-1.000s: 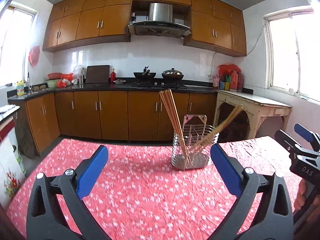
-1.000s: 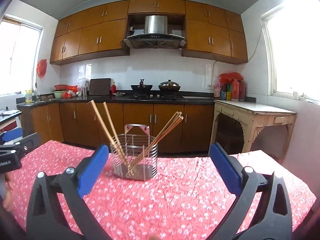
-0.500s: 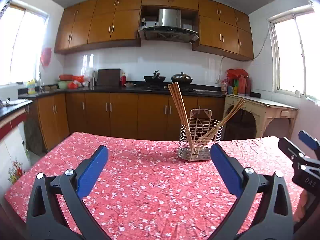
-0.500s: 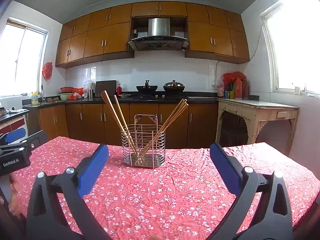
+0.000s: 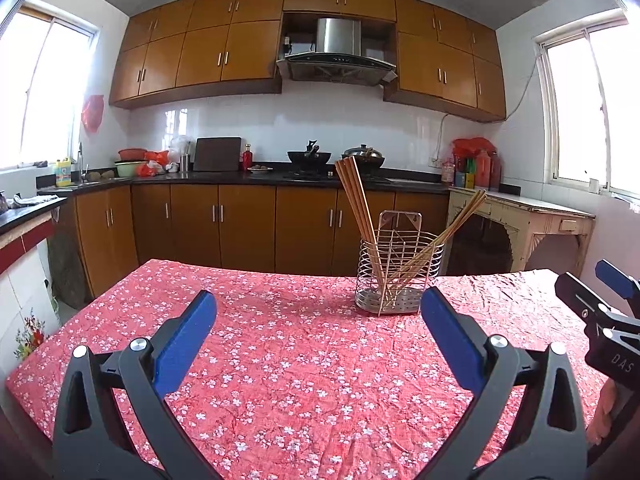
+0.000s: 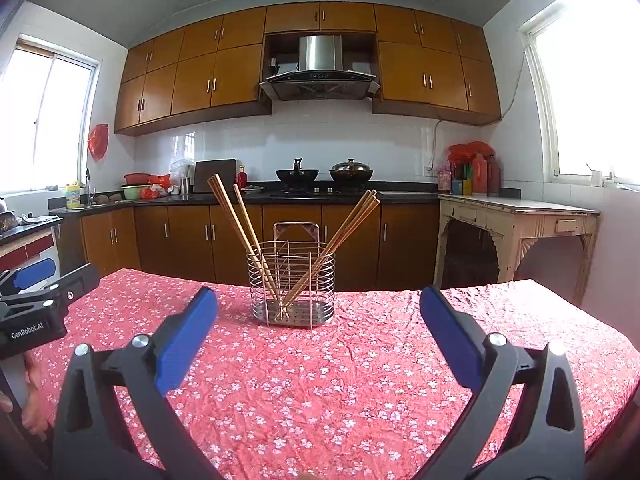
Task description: Organize utensils
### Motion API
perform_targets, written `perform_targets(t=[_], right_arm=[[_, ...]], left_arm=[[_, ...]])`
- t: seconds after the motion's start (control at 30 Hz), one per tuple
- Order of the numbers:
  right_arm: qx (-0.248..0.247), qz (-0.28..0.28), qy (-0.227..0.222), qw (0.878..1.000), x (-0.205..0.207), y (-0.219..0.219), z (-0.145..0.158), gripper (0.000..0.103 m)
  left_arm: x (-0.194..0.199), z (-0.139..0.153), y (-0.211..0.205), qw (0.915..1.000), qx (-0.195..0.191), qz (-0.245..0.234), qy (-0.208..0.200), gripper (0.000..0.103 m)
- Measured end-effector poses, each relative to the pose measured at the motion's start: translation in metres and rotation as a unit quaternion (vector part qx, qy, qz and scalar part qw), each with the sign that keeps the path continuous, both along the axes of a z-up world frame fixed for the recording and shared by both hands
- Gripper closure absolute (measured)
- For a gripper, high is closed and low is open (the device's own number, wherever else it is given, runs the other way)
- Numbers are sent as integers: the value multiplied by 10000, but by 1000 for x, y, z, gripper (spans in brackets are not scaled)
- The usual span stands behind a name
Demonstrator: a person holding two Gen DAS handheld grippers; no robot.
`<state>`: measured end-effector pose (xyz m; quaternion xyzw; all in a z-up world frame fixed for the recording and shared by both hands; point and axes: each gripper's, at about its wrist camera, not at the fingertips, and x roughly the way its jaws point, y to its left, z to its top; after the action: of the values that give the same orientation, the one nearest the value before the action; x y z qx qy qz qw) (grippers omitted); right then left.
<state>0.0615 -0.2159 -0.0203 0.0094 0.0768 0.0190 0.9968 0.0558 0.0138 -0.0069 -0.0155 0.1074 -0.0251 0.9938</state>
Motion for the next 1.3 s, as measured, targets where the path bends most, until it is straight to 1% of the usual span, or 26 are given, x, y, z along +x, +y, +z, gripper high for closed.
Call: perform_targets(t=[1.03, 1.3], right_arm=[[100, 31, 33, 9999, -1, -1, -6, 4], [104, 34, 40, 9999, -1, -1, -6, 4]], left_arm=[[1, -1, -2, 10000, 32, -49, 57, 2], [3, -2, -2, 9999, 12, -70, 127, 2]])
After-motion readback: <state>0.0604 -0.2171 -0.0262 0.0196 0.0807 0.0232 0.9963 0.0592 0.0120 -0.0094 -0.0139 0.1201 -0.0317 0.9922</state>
